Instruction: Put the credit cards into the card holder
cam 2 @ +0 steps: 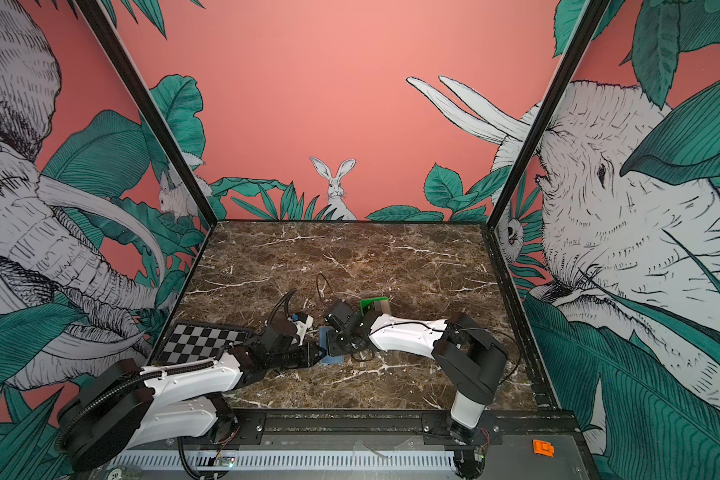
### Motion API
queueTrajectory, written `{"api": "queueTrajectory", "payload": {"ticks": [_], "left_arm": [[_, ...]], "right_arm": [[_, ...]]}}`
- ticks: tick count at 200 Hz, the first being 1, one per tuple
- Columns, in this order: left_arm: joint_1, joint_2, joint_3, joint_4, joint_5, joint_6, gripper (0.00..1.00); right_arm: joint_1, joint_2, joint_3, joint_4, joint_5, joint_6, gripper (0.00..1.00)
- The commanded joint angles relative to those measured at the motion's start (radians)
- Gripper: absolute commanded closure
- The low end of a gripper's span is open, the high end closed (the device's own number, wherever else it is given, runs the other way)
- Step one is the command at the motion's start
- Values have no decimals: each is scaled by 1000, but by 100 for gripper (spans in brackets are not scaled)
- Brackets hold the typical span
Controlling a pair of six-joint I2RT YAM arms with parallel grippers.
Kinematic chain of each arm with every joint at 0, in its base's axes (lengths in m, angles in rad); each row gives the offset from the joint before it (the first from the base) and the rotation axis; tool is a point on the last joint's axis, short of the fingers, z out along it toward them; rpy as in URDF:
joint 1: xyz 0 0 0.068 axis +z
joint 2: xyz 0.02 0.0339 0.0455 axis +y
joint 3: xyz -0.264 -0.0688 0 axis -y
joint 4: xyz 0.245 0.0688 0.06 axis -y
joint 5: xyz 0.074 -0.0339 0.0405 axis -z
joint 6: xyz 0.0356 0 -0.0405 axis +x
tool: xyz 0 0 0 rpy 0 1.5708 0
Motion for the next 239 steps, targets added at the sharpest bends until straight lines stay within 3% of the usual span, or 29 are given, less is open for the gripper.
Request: {"api": "queueTrajectory", "payload": {"ticks": [1,92,158,239], "left_arm": [[-4,-24,8,19,-11,-7,100],[-4,-16,7,20,-10,-5,100],[-6,-12,10,22,-10,-7,100],[-9,-3,8,36,-9,-10,100]], "right_arm": [[9,10,25,-52,39,-20,70],[9,-38,31,-150,198,-29,83],[11,-65,5,-77,159,-38,84],[15,-52,-4,21,65,-56,75]]}}
